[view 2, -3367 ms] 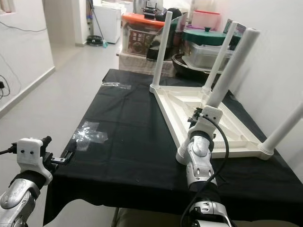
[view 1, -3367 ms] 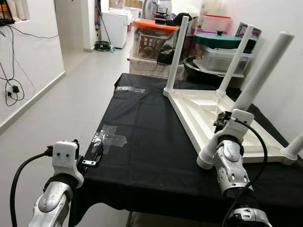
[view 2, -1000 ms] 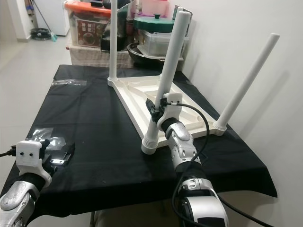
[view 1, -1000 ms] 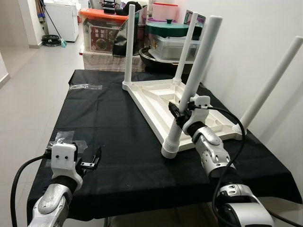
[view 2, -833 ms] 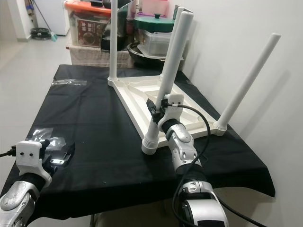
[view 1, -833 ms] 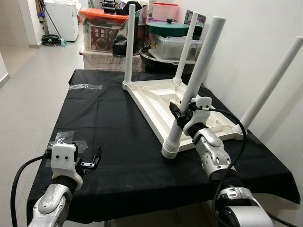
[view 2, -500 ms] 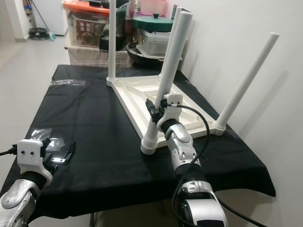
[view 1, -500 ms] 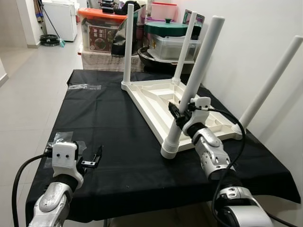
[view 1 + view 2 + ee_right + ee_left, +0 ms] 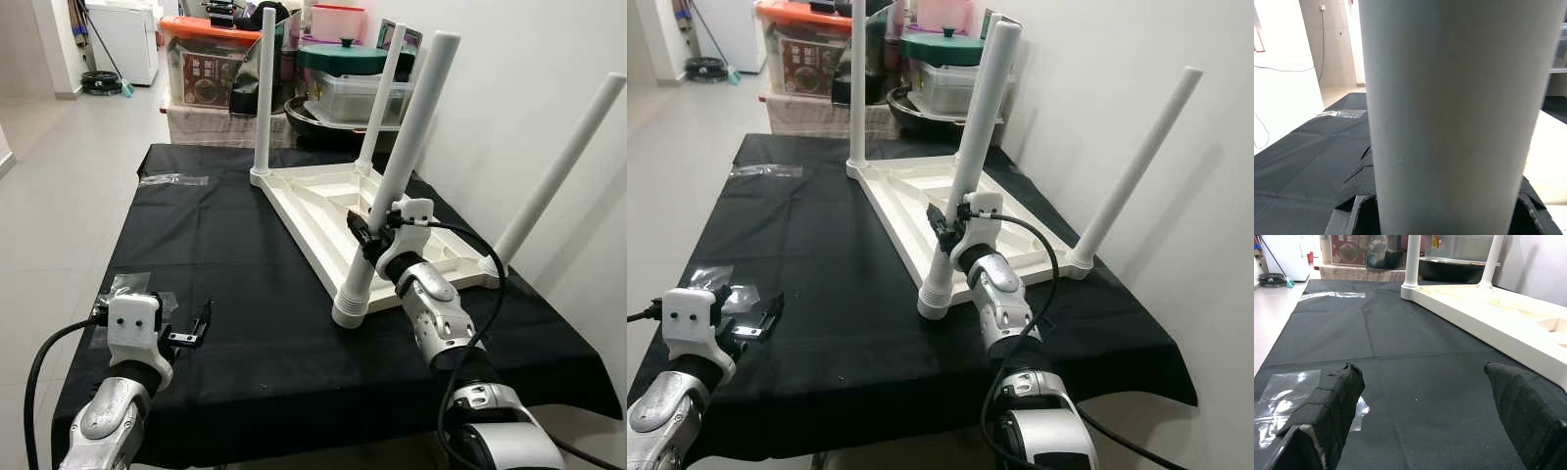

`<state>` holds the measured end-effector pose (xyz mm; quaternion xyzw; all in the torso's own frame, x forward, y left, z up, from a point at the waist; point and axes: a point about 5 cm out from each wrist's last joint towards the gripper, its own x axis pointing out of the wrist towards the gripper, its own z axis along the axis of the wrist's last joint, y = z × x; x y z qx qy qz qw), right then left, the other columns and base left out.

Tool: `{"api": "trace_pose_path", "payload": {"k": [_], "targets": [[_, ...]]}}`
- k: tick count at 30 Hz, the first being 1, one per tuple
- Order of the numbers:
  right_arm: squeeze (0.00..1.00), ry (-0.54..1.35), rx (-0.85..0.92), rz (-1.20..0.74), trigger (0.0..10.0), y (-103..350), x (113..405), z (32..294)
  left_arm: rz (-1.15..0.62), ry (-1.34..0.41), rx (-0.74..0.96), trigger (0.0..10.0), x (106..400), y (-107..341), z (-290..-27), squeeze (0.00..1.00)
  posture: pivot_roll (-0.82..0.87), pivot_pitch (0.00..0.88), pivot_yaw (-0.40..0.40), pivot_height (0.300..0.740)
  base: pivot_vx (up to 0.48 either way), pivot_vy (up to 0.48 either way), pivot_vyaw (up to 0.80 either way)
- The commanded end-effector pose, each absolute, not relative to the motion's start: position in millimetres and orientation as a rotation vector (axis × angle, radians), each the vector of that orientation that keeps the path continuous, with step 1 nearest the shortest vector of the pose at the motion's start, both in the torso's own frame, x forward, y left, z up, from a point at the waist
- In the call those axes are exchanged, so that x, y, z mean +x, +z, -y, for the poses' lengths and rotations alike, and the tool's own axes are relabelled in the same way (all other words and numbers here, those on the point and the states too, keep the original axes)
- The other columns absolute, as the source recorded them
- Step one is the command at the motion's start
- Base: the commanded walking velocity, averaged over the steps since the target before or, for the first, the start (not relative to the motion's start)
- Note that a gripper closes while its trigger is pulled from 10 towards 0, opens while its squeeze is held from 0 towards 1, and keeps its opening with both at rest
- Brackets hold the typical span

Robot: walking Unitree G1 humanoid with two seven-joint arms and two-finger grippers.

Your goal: Building children table

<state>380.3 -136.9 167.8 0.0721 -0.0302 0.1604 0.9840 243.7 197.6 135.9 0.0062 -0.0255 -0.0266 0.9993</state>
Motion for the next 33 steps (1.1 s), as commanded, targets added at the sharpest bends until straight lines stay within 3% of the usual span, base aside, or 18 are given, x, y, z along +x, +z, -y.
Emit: {"api": "trace_pose_path", "payload": {"k": [1,25,26,27,28,29,33], "targets": [[0.0,0.303,0.166,-0.081,10.0,139.6,375.7,138.8,0.035,-0.065,0.014,10.0,244.1,131.2,-194.5,0.0,0.05,0.0,-0.122,0.74,0.0,0.0,0.0],[0.0,0.307,0.168,-0.045,10.0,159.1,377.2,139.8,0.035,-0.069,0.014,10.0,245.7,130.5,-193.8,0.0,0.05,0.0,-0.121,0.74,0.0,0.0,0.0],[0.14,0.306,0.17,-0.044,10.0,159.7,377.0,139.6,0.035,-0.068,0.014,10.0,245.7,130.5,-194.0,0.0,0.05,0.0,-0.12,0.74,0.0,0.0,0.0],[0.14,0.306,0.17,-0.044,10.0,159.7,377.0,139.6,0.035,-0.068,0.014,10.0,245.7,130.5,-194.0,0.0,0.05,0.0,-0.12,0.74,0.0,0.0,0.0],[0.3,0.306,0.173,-0.044,10.0,160.4,376.7,139.5,0.035,-0.068,0.015,10.0,245.7,130.5,-194.1,0.0,0.05,0.0,-0.12,0.74,0.0,0.0,0.0],[0.39,0.305,0.175,-0.042,10.0,161.2,376.5,139.5,0.034,-0.068,0.015,10.0,245.7,130.4,-194.3,0.0,0.05,0.0,-0.121,0.74,0.0,0.0,0.0],[0.4,0.303,0.178,-0.038,10.0,162.6,375.9,139.5,0.033,-0.069,0.015,10.0,245.8,129.9,-194.2,0.0,0.05,0.0,-0.119,0.74,0.0,0.0,0.0]]}}
